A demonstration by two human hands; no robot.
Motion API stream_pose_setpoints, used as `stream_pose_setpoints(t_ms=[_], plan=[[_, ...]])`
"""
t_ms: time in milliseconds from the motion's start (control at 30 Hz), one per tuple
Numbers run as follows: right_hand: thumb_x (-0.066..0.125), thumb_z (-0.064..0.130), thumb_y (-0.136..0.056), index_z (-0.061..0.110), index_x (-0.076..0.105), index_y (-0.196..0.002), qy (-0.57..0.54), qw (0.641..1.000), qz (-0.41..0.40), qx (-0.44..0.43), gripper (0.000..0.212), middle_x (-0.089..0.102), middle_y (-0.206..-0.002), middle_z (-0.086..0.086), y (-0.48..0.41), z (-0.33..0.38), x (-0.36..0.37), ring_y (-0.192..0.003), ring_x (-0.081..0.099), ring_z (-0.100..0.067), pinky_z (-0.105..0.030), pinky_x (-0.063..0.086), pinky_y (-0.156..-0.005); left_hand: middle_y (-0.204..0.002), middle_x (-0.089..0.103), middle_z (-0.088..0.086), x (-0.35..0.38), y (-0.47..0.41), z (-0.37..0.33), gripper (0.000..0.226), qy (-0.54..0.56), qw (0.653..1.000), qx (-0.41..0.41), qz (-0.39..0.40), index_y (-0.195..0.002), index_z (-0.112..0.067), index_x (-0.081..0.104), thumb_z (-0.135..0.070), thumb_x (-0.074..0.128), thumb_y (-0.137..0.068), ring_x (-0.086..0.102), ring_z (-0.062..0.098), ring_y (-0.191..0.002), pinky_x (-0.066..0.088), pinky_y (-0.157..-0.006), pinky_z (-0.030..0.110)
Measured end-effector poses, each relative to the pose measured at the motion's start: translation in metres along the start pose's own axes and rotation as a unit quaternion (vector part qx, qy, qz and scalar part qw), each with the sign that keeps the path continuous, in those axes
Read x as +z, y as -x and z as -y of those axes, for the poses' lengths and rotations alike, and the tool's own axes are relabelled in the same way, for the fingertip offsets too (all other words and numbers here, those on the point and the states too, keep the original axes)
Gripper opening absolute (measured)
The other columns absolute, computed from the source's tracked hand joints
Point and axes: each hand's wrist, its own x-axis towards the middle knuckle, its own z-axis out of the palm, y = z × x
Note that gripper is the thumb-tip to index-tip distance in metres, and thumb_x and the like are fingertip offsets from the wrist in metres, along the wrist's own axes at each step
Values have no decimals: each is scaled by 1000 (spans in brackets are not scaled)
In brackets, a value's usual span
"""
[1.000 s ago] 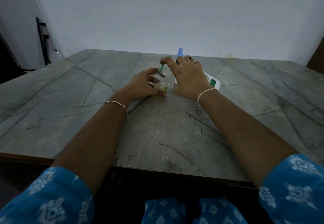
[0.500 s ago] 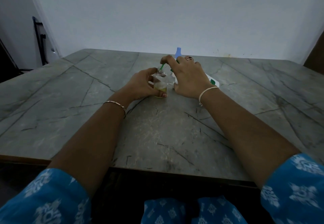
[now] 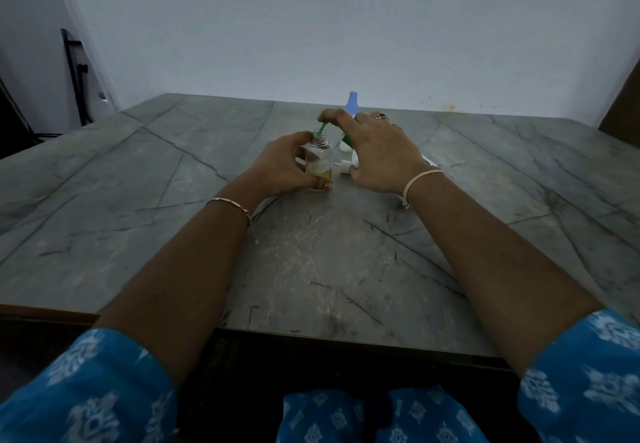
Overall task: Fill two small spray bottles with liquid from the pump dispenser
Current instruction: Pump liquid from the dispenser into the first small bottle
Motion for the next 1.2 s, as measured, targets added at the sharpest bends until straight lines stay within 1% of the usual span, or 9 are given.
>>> stream_pose_setpoints(t_ms=[167, 267, 367, 467, 633, 867, 1033, 1133, 1200], plan=[[60, 14, -73, 27, 36, -136, -25, 1000, -9, 7, 69, 52, -96, -7, 0, 2, -1, -92, 49, -32, -46, 47, -80, -110, 65, 1, 2, 2, 0, 82, 27, 1000, 11, -1, -132, -14, 53, -16, 91, -60, 67, 19, -98, 55, -91, 37], [62, 15, -74, 26, 36, -134, -26, 1000, -13, 9, 66, 54, -101, -8, -1, 3, -1, -95, 50, -32, -46, 46, -82, -105, 65, -1, 2, 0, 0, 81, 28, 999, 15, 6, -131, -16, 54, -18, 91, -59, 67, 17, -93, 55, -91, 35], [63, 16, -74, 28, 35, -137, -19, 1000, -14, 7, 70, 50, -95, -6, 0, 2, 0, -90, 47, -28, -44, 45, -81, -107, 65, -1, 3, -1, 1, 84, 26, 1000, 5, 6, -131, -18, 53, -24, 92, -57, 67, 18, -96, 55, -91, 34], [64, 16, -74, 32, 30, -142, -8, 1000, -13, 1, 77, 45, -89, -4, 0, 0, 1, -85, 42, -24, -43, 45, -78, -109, 68, 2, 3, -3, 5, 89, 32, 999, 3, -3, -126, -19, 56, -36, 93, -46, 68, 18, -96, 55, -91, 40], [61, 15, -73, 30, 33, -138, -33, 999, -12, 0, 73, 52, -93, -7, 0, -1, 0, -87, 48, -29, -43, 46, -76, -118, 65, 3, 3, -5, 5, 93, 9, 1000, -1, 0, -138, -14, 48, -27, 92, -57, 65, 17, -101, 54, -93, 36], [60, 16, -71, 28, 34, -131, -48, 999, -12, 3, 67, 57, -99, -9, -2, 1, 1, -89, 51, -31, -42, 47, -77, -114, 66, 2, 3, -5, 6, 86, -2, 1000, 5, 4, -134, -16, 52, -26, 92, -58, 66, 17, -97, 55, -92, 38], [61, 16, -74, 31, 32, -140, -35, 999, -9, 1, 73, 49, -91, -6, 0, 0, 0, -87, 46, -28, -42, 45, -77, -112, 65, 1, 4, -4, 5, 86, 10, 1000, -2, 3, -135, -15, 50, -23, 91, -60, 65, 18, -100, 53, -92, 34], [62, 18, -76, 36, 26, -147, -11, 1000, -4, -4, 82, 44, -91, -4, 2, -1, -1, -88, 45, -27, -42, 44, -77, -121, 64, 8, 4, -5, 7, 96, 19, 1000, -10, 2, -138, -14, 48, -29, 92, -55, 66, 23, -103, 53, -95, 39], [62, 17, -76, 36, 26, -148, -11, 1000, -4, -6, 82, 42, -90, -4, 2, -2, -1, -86, 42, -25, -42, 43, -76, -119, 64, 8, 4, -5, 8, 96, 19, 1000, -12, 2, -140, -14, 47, -28, 92, -56, 67, 22, -100, 54, -94, 37]])
